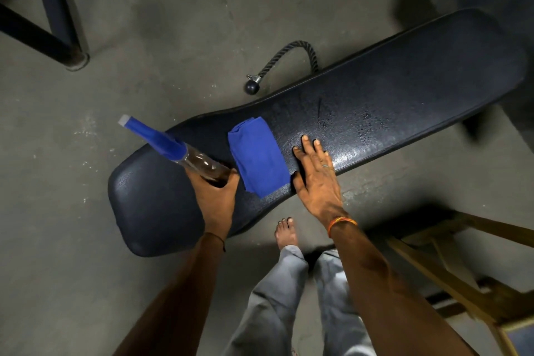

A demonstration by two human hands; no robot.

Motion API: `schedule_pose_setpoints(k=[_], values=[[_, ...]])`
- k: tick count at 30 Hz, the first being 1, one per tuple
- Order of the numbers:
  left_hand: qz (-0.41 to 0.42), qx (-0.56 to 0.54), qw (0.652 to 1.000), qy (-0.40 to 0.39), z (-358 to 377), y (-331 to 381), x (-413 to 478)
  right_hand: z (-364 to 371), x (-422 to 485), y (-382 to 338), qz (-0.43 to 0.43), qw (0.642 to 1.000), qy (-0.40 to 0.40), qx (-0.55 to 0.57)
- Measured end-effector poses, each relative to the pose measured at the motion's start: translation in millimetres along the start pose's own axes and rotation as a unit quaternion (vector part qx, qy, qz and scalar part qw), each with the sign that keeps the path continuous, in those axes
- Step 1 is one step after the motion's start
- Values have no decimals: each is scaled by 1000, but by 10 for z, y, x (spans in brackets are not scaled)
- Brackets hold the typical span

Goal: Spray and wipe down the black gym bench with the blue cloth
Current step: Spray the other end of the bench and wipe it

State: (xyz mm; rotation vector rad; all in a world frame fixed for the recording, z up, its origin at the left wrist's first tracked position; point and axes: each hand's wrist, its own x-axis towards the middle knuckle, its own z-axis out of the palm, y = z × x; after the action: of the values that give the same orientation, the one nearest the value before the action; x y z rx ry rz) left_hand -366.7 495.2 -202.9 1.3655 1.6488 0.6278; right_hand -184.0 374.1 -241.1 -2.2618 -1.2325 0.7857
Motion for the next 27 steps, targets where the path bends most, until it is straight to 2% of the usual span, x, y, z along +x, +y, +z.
schedule_pose_setpoints(k=[3,7,11,13,15,18,21,27], values=[[-34,19,999,14,35,-76,-37,7,0,1,1,1000,-2,3],[1,36,999,22,64,-154,-46,-1,13,-16,4,1000,-1,9],[25,86,996,19,87,-289,-160,-69,146,-231,46,996,64,37],[33,120,992,20,122,-372,-294,0,260,-424,-25,997,66,32],[50,168,984,22,137,-460,-475,180,303,-550,-122,992,17,-34],[126,262,957,-3,121,-649,-738,330,344,-436,-146,983,-21,-106],[218,333,915,-64,158,-743,-880,204,269,-206,-117,983,-1,-143],[263,416,861,-127,659,-301,-540,-433,9,290,-48,989,11,-141]])
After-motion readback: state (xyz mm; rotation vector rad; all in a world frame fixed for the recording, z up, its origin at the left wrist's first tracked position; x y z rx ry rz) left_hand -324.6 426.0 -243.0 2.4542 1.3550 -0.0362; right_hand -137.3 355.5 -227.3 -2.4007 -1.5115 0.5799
